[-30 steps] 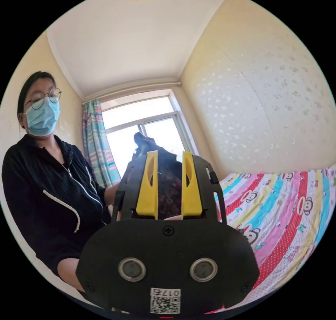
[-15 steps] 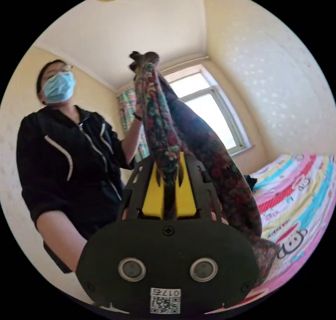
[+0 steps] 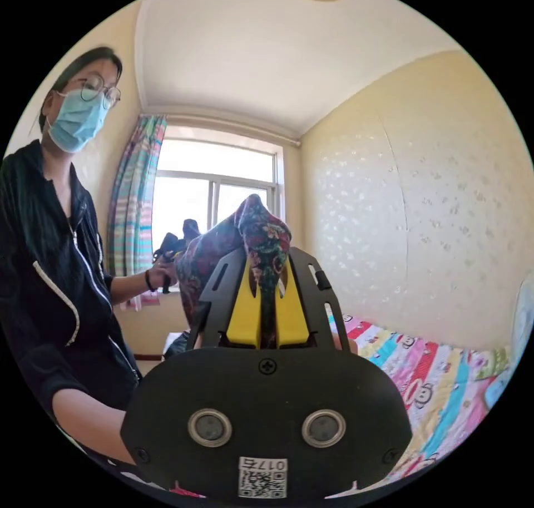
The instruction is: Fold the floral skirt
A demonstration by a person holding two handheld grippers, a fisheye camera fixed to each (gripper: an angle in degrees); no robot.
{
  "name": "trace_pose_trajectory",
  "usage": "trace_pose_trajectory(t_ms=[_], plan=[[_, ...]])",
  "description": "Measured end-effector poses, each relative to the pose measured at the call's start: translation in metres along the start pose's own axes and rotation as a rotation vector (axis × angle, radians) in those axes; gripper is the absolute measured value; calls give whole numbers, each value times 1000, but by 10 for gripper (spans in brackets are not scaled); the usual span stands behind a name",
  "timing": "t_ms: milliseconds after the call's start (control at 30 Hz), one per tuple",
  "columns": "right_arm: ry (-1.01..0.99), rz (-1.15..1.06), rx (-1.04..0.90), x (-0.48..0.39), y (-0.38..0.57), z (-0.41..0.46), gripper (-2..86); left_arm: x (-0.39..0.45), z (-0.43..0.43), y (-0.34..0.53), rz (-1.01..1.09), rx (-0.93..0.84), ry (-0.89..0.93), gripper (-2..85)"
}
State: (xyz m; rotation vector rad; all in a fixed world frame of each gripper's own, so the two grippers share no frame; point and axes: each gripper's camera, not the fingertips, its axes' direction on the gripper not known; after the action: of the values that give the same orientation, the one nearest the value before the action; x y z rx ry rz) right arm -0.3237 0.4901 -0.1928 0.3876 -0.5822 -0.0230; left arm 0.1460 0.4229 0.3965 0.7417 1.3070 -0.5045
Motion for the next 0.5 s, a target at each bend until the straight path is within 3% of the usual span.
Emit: trace_pose_trajectory(t_ms=[267, 500], plan=[[-123, -150, 73, -58, -107, 42, 23, -24, -30, 118, -235, -79, -69, 128], [-202, -286, 99, -113, -160, 50, 28, 15, -84, 111, 29, 146, -43, 144]])
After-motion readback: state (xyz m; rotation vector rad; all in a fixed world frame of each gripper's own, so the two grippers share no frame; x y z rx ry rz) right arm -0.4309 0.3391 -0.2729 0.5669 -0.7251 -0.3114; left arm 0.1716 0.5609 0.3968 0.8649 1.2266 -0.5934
